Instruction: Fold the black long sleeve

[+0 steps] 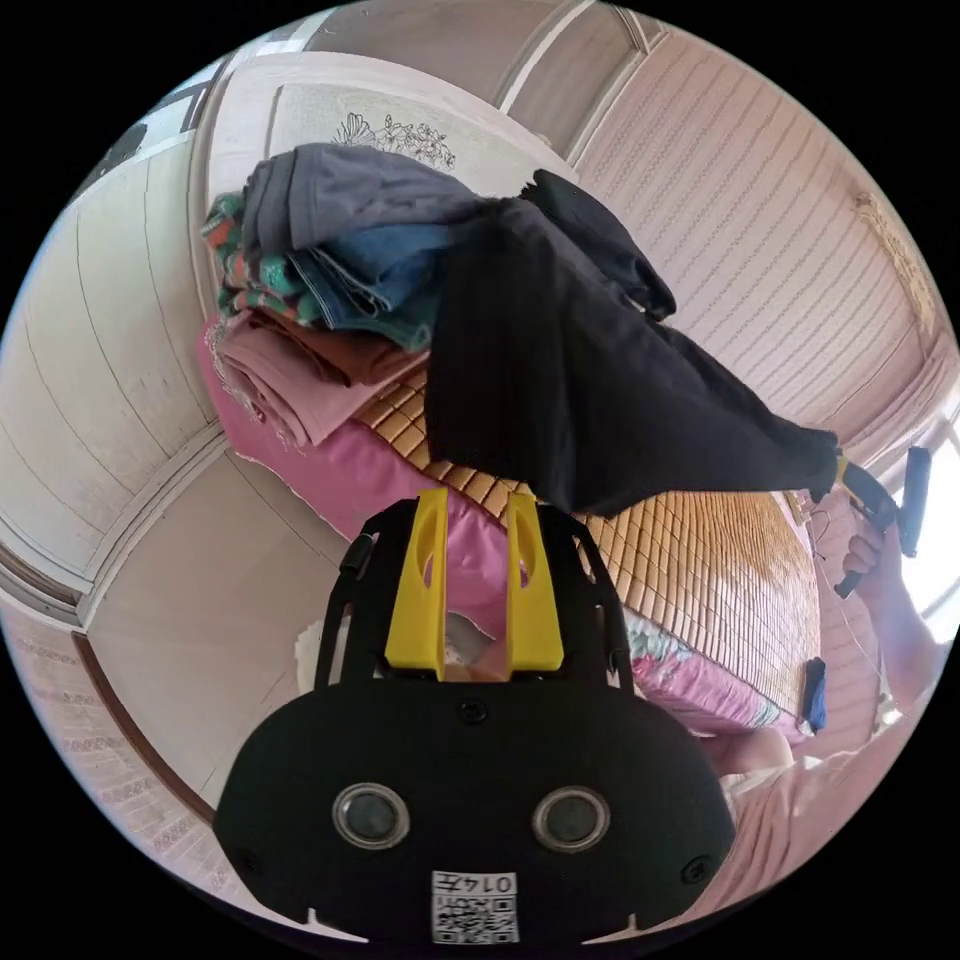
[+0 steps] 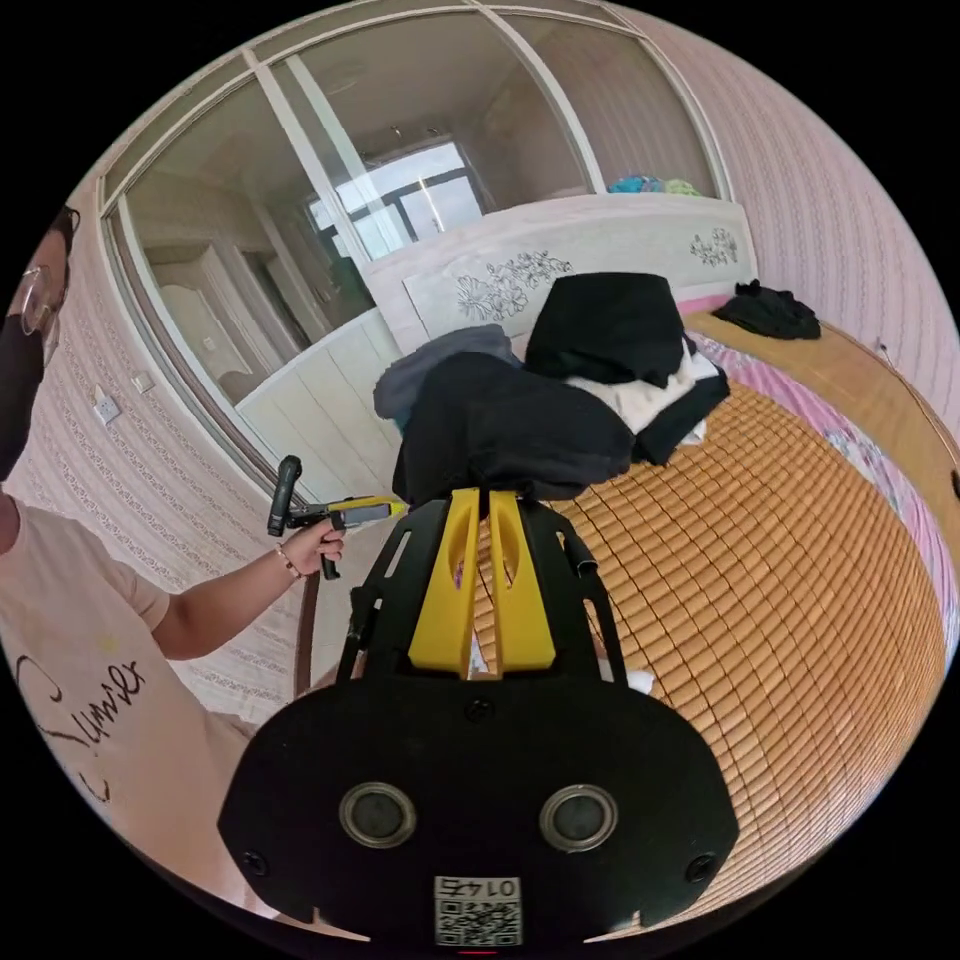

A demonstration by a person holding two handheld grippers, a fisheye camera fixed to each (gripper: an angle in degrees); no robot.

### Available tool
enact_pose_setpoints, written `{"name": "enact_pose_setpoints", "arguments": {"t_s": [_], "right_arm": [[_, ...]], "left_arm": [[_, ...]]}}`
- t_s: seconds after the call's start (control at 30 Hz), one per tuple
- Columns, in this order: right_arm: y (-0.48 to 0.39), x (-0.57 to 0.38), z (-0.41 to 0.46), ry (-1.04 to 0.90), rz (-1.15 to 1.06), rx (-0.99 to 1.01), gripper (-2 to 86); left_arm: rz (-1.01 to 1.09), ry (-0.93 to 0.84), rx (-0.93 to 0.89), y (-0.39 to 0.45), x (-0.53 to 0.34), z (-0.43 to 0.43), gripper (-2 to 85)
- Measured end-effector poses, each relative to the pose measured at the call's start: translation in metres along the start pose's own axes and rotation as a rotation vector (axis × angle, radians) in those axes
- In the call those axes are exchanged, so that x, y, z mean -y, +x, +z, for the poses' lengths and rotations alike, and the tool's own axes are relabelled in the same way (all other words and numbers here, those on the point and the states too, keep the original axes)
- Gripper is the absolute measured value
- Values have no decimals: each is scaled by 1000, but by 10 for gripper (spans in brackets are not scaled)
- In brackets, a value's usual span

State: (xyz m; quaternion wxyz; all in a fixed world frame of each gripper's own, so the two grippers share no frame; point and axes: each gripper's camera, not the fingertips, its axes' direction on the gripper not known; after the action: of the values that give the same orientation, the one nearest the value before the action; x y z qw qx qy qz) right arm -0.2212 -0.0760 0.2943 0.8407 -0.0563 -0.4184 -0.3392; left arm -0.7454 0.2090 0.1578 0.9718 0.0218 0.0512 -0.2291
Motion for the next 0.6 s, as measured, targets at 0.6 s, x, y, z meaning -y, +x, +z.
{"name": "enact_pose_setpoints", "arguments": {"t_s": [0.6], "right_arm": [[120, -202, -11, -258, 540, -205, 51]], "left_arm": [[188, -504, -182, 21, 20, 127, -4]]}}
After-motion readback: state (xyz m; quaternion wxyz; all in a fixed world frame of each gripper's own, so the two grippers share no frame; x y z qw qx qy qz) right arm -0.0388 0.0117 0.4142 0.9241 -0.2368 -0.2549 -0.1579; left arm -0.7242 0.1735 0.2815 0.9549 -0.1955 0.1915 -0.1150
